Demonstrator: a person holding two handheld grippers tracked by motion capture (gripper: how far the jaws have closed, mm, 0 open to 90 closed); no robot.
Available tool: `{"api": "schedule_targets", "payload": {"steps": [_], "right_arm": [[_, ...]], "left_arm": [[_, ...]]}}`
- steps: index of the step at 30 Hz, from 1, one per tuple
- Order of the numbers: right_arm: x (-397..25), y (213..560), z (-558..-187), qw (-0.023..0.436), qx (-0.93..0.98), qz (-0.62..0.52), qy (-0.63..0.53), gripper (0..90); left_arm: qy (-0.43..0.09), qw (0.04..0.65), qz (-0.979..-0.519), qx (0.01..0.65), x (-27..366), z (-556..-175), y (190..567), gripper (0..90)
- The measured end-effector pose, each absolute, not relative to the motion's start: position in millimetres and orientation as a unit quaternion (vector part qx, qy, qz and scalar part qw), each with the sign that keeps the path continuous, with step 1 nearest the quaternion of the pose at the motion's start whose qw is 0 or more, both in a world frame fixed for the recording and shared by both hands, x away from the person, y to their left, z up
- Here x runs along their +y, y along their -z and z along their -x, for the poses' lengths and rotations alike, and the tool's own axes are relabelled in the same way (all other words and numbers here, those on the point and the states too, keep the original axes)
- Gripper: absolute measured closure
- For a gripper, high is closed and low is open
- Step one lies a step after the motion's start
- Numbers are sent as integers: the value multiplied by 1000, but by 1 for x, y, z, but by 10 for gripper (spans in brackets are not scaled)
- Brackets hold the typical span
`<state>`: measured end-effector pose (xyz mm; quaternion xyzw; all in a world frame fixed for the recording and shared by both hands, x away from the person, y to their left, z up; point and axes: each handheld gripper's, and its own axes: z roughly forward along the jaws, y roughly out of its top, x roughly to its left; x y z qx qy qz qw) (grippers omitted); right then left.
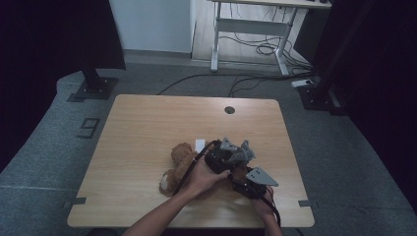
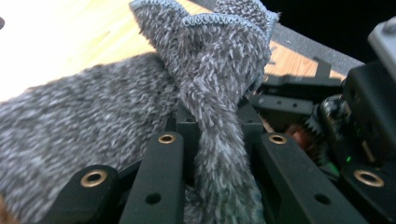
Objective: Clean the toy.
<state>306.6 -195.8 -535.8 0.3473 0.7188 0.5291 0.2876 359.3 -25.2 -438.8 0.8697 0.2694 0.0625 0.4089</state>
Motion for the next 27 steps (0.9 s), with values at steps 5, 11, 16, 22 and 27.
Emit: {"api": "schedule_targets", "payload": {"steps": [5, 11, 16, 22, 27], "right_arm": [[-196, 536, -307, 286, 717, -349, -531, 410], [-197, 537, -308, 279, 715, -352, -536, 406], [-197, 537, -309, 280, 713, -353, -537, 405], [-197, 538, -309, 279, 712, -354, -538, 405], [-197, 538, -309, 279, 711, -356, -539, 405]], "left_arm": [[-86, 400, -865, 291, 2, -364, 441, 771], [-86, 419, -842, 329, 54, -368, 445, 772], [-108, 416, -827, 361, 91, -373, 445, 771], [-112, 400, -815, 404, 134, -380, 461, 771], [-102, 376, -808, 443, 162, -385, 488, 769]]}}
